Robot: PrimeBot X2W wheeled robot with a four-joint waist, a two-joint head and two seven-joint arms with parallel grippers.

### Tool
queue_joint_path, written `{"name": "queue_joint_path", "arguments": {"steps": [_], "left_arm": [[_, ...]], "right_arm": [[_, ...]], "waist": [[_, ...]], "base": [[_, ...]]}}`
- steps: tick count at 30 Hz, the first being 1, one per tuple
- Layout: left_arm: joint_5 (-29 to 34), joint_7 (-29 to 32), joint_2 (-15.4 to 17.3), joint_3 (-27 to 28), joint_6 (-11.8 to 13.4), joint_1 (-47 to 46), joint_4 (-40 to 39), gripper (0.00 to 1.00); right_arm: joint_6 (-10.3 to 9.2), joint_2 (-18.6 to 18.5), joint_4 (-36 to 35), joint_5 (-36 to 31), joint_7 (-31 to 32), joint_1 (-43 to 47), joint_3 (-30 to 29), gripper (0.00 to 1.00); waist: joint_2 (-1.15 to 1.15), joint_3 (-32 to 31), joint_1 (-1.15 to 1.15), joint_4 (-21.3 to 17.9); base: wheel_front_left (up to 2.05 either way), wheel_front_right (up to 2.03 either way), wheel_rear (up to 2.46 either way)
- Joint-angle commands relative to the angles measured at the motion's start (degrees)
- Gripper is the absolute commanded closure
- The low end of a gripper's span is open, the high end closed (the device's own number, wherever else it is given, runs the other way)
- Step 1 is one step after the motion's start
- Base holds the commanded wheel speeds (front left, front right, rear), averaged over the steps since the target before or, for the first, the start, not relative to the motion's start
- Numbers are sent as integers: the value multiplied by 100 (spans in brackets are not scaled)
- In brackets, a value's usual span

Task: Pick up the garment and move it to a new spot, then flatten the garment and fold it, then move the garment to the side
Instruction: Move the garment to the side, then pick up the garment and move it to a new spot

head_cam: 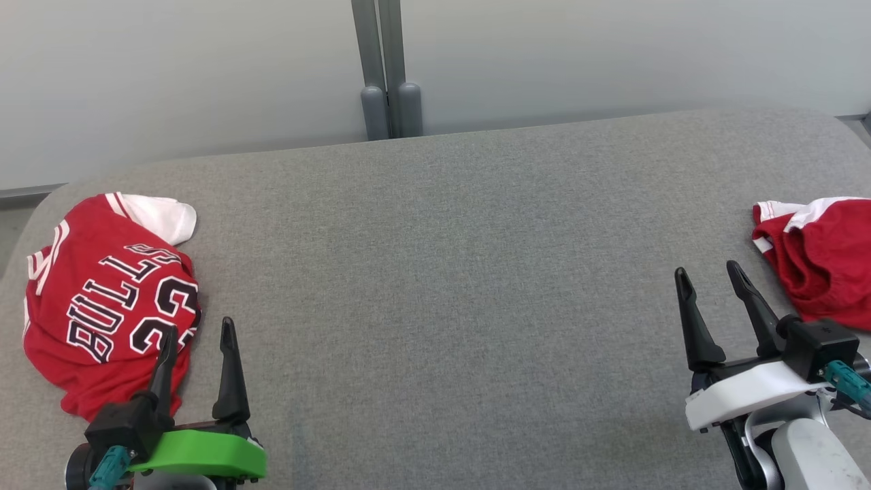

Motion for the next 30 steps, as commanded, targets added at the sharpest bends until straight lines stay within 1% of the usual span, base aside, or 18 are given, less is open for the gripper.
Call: {"name": "queue_joint_path", "arguments": {"steps": [1,7,11,16,24,30], "left_arm": [[67,-18,-14,31,-32,-13,15,0],[136,-18,-59,74,-91,-64,33,0],[158,-18,-42,183,-106,-146,-10,0],[222,-18,-9,284,-108,-242,-66,0],[207,-18,-34,386,-98,-221,-41,0],[151,-17,-63,445,-65,-155,-28,0]], "right_arm": [[-1,18,-23,-44,-17,53,17,0],[-1,52,-24,-38,-17,1,74,0],[-1,123,-45,27,-16,-91,155,0],[-1,217,-44,44,-17,-194,297,0],[-1,178,49,110,-17,-328,503,0],[0,154,79,155,-16,-410,662,0]], "waist": [[0,1,0,5],[0,-7,0,110],[0,84,0,325],[0,198,0,818],[0,211,0,1665],[0,231,0,2117]], "base": [[0,0,0],[0,0,0],[0,0,0],[0,0,0],[0,0,0],[0,0,0]]}}
